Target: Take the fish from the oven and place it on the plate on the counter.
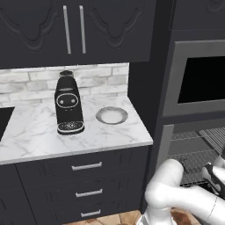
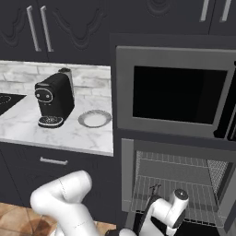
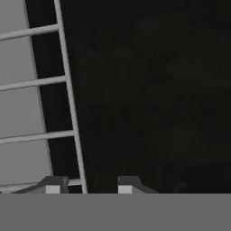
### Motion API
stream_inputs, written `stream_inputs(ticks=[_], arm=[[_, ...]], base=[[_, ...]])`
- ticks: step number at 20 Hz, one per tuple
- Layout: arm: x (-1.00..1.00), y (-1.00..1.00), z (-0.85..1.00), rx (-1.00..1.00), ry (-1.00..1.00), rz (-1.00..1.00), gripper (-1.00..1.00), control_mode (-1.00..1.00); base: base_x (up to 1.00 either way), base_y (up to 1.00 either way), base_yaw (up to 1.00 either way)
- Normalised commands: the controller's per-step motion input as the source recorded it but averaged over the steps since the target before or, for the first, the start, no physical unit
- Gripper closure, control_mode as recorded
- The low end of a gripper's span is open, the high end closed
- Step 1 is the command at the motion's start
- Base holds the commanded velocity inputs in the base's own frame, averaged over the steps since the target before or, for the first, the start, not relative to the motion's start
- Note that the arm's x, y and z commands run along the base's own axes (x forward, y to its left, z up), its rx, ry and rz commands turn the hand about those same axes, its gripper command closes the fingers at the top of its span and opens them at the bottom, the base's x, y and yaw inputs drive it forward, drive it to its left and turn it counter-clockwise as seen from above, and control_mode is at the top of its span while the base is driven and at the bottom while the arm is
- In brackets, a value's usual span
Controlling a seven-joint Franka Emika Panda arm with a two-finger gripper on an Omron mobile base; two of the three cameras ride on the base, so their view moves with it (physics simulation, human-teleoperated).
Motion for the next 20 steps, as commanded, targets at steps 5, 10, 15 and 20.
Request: stream_inputs(ticks=[5,10,15,20], arm=[[-0.71,0.00,-0.30,0.00,0.25,0.20,1.00,-1.00],[-0.42,0.00,0.08,0.00,0.05,0.24,1.00,-1.00],[-0.34,-0.01,0.73,0.00,-0.23,0.34,1.00,-1.00],[-0.11,0.00,0.95,0.02,-0.27,0.38,1.00,-1.00]], base=[[0.00,0.00,0.00],[0.00,0.00,0.00],[0.00,0.00,0.00],[0.00,0.00,0.00]])
